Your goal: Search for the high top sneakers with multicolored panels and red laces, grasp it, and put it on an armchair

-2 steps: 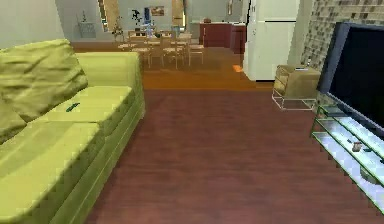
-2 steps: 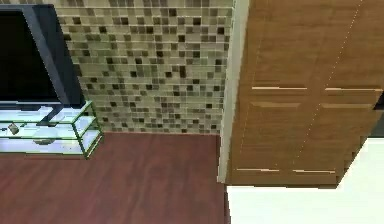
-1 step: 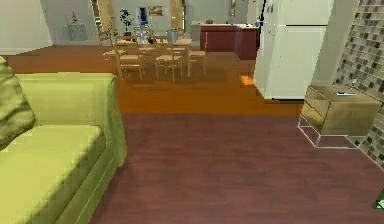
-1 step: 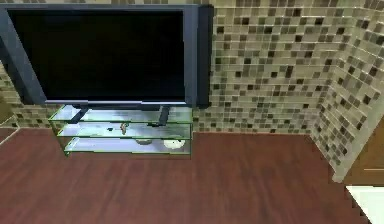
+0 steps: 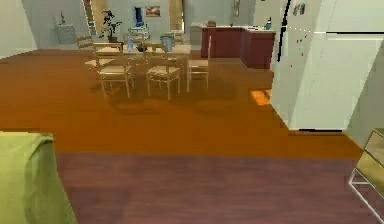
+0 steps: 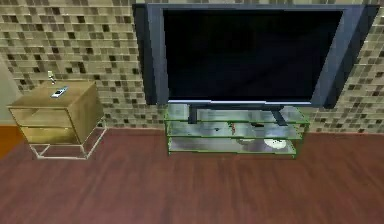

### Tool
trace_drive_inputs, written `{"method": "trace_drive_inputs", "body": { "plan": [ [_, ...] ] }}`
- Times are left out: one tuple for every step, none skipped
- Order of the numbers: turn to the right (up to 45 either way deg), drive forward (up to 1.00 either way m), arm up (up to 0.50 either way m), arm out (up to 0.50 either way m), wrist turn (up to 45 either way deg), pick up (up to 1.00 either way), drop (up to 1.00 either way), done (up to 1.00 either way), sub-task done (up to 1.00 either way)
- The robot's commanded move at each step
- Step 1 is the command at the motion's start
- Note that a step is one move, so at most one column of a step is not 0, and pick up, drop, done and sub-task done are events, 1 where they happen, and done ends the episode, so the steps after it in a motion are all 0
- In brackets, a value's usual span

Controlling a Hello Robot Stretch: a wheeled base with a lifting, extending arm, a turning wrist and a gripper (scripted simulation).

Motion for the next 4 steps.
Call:
{"method": "trace_drive_inputs", "body": {
  "plan": [
    [0.0,1.0,0.0,0.0,0.0,0.0,0.0,0.0,0.0],
    [-12.0,0.0,0.0,0.0,0.0,0.0,0.0,0.0,0.0],
    [0.0,0.2,0.0,0.0,0.0,0.0,0.0,0.0,0.0],
    [-30.0,0.0,0.0,0.0,0.0,0.0,0.0,0.0,0.0]
  ]
}}
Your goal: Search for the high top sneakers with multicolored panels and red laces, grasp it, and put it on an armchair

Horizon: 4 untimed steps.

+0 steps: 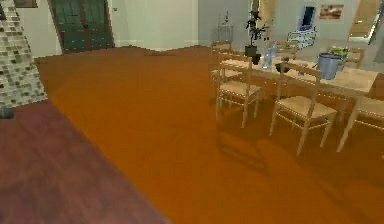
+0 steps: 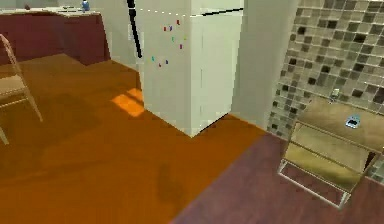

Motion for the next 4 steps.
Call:
{"method": "trace_drive_inputs", "body": {
  "plan": [
    [0.0,0.45,0.0,0.0,0.0,0.0,0.0,0.0,0.0],
    [-9.0,0.0,0.0,0.0,0.0,0.0,0.0,0.0,0.0],
    [0.0,1.0,0.0,0.0,0.0,0.0,0.0,0.0,0.0],
    [-3.0,0.0,0.0,0.0,0.0,0.0,0.0,0.0,0.0]
  ]
}}
